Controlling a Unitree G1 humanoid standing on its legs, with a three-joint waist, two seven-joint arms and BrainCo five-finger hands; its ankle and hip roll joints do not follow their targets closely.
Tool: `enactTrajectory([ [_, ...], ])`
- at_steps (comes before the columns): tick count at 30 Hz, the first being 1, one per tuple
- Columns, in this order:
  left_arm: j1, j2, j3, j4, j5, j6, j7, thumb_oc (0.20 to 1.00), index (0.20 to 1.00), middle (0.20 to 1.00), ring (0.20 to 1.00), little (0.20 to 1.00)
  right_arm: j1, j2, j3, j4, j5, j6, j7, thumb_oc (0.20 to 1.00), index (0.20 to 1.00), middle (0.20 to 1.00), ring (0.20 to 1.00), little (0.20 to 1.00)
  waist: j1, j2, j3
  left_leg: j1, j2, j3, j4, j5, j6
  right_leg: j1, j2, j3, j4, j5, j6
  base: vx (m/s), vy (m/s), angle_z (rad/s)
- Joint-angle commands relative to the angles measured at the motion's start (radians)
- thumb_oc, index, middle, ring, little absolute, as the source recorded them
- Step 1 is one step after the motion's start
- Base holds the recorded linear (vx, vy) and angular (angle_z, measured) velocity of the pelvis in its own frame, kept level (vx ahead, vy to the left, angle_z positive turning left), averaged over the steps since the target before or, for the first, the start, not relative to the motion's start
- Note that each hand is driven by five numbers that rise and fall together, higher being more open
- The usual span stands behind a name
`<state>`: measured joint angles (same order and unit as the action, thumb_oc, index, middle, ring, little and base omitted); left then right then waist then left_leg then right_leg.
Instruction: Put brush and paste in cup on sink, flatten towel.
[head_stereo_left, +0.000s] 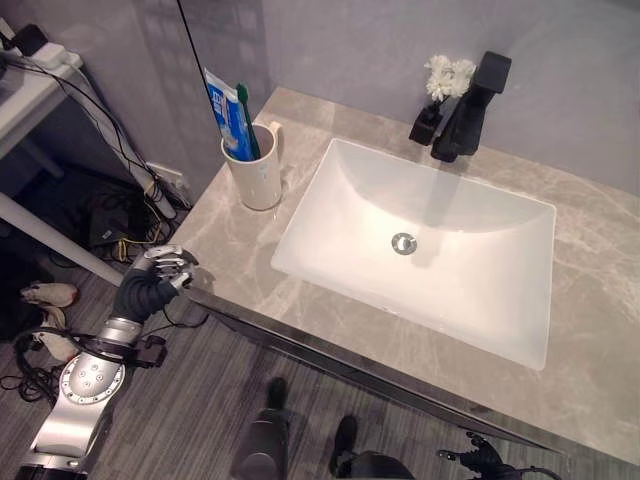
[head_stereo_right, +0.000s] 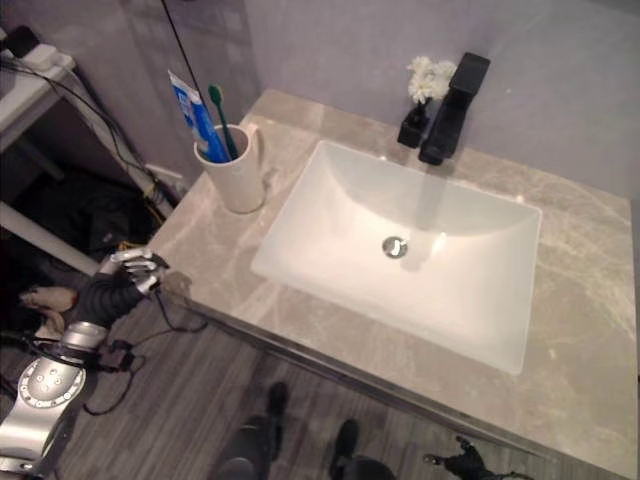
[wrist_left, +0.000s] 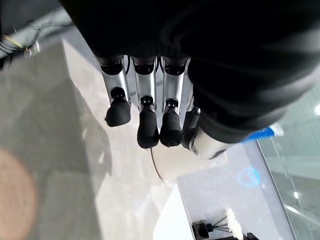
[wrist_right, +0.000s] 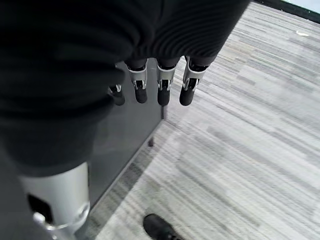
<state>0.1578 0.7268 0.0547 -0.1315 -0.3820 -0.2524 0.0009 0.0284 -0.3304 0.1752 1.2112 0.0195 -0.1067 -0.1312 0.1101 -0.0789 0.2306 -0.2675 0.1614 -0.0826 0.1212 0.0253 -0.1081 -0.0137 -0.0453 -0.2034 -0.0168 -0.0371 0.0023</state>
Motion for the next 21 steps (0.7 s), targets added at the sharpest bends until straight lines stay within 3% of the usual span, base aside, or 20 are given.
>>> enactTrajectory([
  [1,0.029,-0.021,0.021,-0.066,-0.027,-0.052,0.037,0.2,0.2,0.2,0.2,0.2,0.059,-0.033,0.0,0.013,-0.02,0.009,-0.015,1.0,1.0,1.0,1.0,1.0,-0.021,0.014,-0.095,0.038,-0.086,-0.024,-0.05,0.034,0.017,-0.012,-0.069,0.103,0.021,0.027,0.119,0.16,0.37,-0.08],
  [5,0.042,-0.004,0.025,-0.068,-0.034,-0.054,0.015,0.2,0.2,0.2,0.2,0.2,0.053,-0.037,-0.017,0.013,-0.025,0.012,-0.012,1.0,1.0,1.0,1.0,1.0,-0.027,0.015,-0.111,0.063,-0.149,-0.005,-0.051,0.001,0.046,-0.02,-0.136,0.121,0.037,0.068,0.148,0.1,0.28,-0.06],
  [10,0.045,0.018,0.039,-0.068,-0.055,-0.052,0.022,0.2,0.2,0.2,0.2,0.2,0.021,-0.026,0.042,-0.071,-0.065,0.007,-0.011,1.0,1.0,1.0,1.0,1.0,-0.013,0.005,-0.126,0.05,-0.192,0.026,-0.025,-0.04,0.081,-0.054,-0.19,0.153,0.041,0.127,0.173,0.05,0.201,-0.2],
  [15,0.051,0.025,0.04,-0.087,-0.069,-0.048,0.021,0.2,0.2,0.2,0.2,0.2,0.018,-0.024,0.066,-0.151,-0.081,0.002,-0.006,1.0,1.0,1.0,1.0,1.0,-0.021,0.004,-0.119,0.074,-0.204,0.044,-0.039,-0.048,0.103,-0.109,-0.192,0.153,0.146,0.18,0.174,0.02,0.141,-0.14],
  [16,0.049,0.03,0.034,-0.097,-0.077,-0.045,0.016,0.2,0.2,0.2,0.2,0.2,0.008,-0.027,0.077,-0.178,-0.087,-0.001,-0.005,1.0,1.0,1.0,1.0,1.0,-0.031,0.023,-0.097,0.086,-0.197,0.051,-0.052,-0.042,0.111,-0.158,-0.168,0.13,0.229,0.173,0.165,-0.02,0.14,-0.32],
  [19,0.062,0.019,0.025,-0.128,-0.097,-0.045,-0.004,0.2,0.2,0.2,0.2,0.2,0.01,-0.027,0.081,-0.183,-0.08,-0.006,-0.006,1.0,1.0,1.0,1.0,1.0,-0.054,0.03,-0.089,0.122,-0.201,0.06,-0.071,-0.056,0.11,-0.189,-0.151,0.121,0.167,0.151,0.159,0.07,0.055,-0.36],
  [21,0.058,0.022,0.009,-0.138,-0.119,-0.043,-0.008,0.2,0.2,0.2,0.2,0.2,-0.001,-0.024,0.083,-0.172,-0.077,-0.003,-0.003,1.0,1.0,1.0,1.0,1.0,-0.068,0.035,-0.067,0.132,-0.187,0.059,-0.058,-0.066,0.099,-0.233,-0.186,0.129,0.098,0.189,0.171,0.07,-0.098,-0.13],
])
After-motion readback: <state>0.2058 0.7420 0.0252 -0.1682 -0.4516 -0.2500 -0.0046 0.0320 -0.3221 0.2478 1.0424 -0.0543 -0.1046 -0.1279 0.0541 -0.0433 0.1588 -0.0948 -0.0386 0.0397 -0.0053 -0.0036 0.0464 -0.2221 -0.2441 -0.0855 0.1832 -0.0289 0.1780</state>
